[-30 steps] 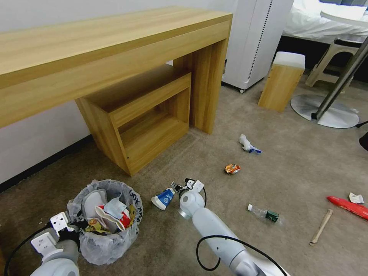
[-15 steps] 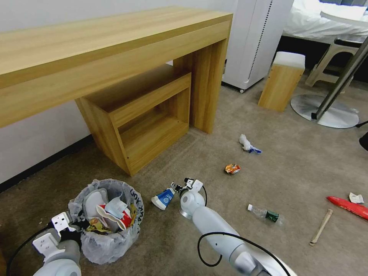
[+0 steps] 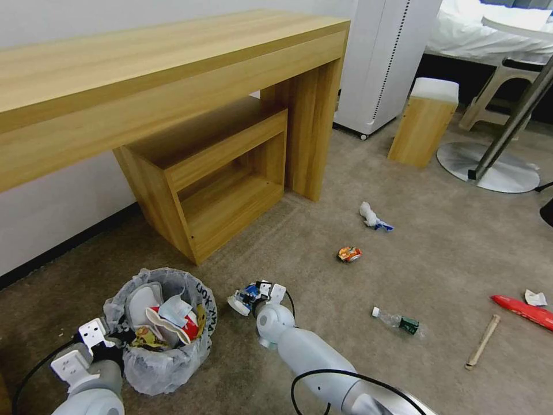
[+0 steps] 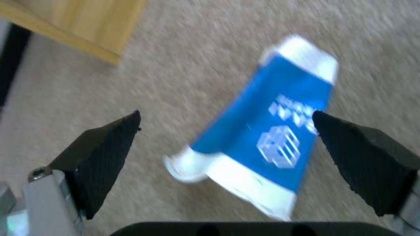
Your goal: Pick up the trash bin and place the garbage on the floor into it.
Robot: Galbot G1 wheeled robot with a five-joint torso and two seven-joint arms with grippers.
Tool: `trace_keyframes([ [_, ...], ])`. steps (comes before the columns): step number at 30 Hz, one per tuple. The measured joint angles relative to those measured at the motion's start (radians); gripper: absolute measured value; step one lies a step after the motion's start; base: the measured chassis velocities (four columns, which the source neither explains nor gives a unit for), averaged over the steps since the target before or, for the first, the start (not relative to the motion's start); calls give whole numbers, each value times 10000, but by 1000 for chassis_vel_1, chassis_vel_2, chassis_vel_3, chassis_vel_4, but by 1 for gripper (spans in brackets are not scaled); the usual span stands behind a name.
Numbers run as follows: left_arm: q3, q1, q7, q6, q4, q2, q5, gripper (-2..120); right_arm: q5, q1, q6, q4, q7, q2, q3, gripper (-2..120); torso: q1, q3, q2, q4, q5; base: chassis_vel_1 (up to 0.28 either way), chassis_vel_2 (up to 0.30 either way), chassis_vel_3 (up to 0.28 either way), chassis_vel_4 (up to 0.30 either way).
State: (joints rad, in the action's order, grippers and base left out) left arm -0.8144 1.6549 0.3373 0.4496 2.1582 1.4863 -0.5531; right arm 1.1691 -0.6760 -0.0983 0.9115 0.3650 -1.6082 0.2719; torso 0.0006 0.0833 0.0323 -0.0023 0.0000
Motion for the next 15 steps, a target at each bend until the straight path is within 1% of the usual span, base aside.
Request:
trace_keyframes([
  [2, 50, -1, -13, -24, -10, 49, 41, 1, 119, 134, 35, -55, -209, 0, -38, 100, 0, 0, 0, 0, 1, 0, 0, 0, 0],
  [8, 137, -28, -17, -24, 23, 122, 64, 1, 178, 295, -55, -238, -289, 0, 4, 100, 0, 0, 0, -1, 1, 0, 0, 0, 0],
  [15, 156, 109, -32, -61, 250, 190, 72, 1, 168, 424, -214, -649, -661, 0, 97, 100, 0, 0, 0, 0, 0, 0, 0, 0, 0],
])
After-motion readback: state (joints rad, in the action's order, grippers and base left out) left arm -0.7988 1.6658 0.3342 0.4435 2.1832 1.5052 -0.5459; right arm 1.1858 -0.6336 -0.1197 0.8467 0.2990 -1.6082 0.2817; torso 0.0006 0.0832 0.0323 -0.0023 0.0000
